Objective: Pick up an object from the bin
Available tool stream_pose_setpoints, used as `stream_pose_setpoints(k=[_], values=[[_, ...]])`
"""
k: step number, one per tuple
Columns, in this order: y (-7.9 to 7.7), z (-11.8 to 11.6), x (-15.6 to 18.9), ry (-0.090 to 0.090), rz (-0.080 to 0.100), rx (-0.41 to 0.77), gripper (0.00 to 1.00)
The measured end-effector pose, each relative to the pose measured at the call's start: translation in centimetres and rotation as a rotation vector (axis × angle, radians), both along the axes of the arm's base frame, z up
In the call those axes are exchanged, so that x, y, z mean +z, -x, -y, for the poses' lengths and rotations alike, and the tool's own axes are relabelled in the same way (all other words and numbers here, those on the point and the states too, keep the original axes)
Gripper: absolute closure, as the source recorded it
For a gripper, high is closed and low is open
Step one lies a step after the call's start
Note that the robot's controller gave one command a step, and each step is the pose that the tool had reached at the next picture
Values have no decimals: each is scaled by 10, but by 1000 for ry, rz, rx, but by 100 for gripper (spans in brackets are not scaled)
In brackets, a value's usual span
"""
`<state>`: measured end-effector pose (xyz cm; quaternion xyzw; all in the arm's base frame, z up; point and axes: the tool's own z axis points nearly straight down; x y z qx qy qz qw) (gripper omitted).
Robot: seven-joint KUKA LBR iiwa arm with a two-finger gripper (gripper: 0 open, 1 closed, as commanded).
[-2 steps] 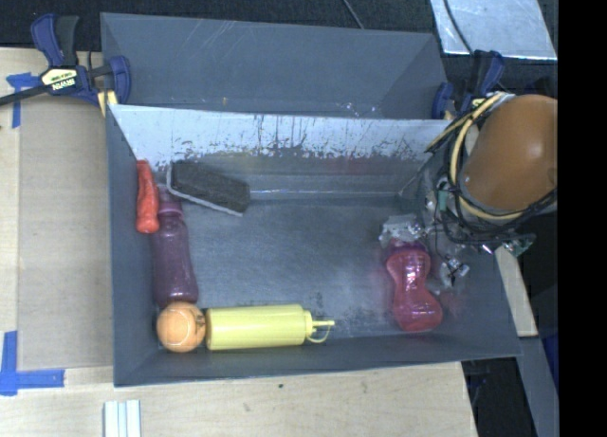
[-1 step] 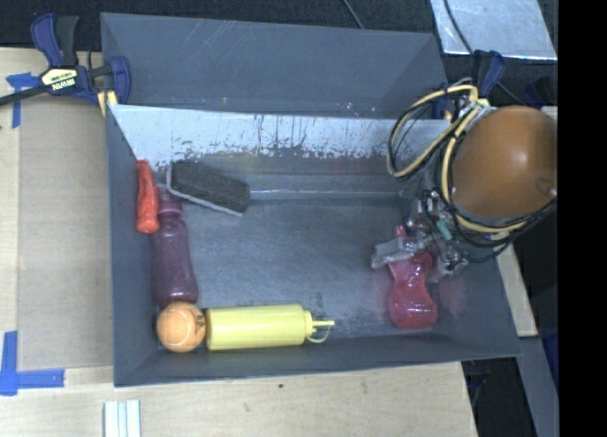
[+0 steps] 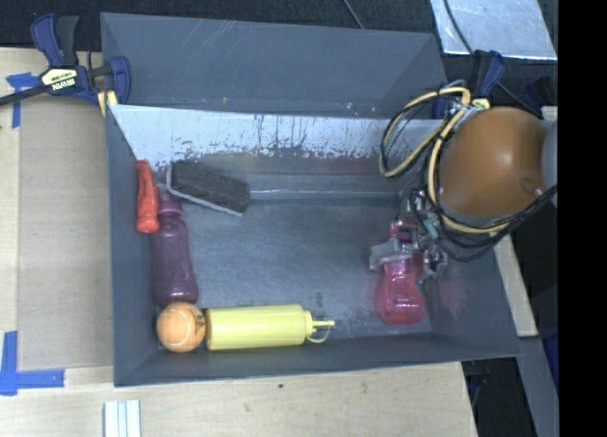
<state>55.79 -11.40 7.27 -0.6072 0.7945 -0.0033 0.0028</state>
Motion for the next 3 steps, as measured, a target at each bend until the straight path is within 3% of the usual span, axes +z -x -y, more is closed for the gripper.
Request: stream_pose_setpoints(k=[3], values=[[0,0,25,-3,3,-3,100]])
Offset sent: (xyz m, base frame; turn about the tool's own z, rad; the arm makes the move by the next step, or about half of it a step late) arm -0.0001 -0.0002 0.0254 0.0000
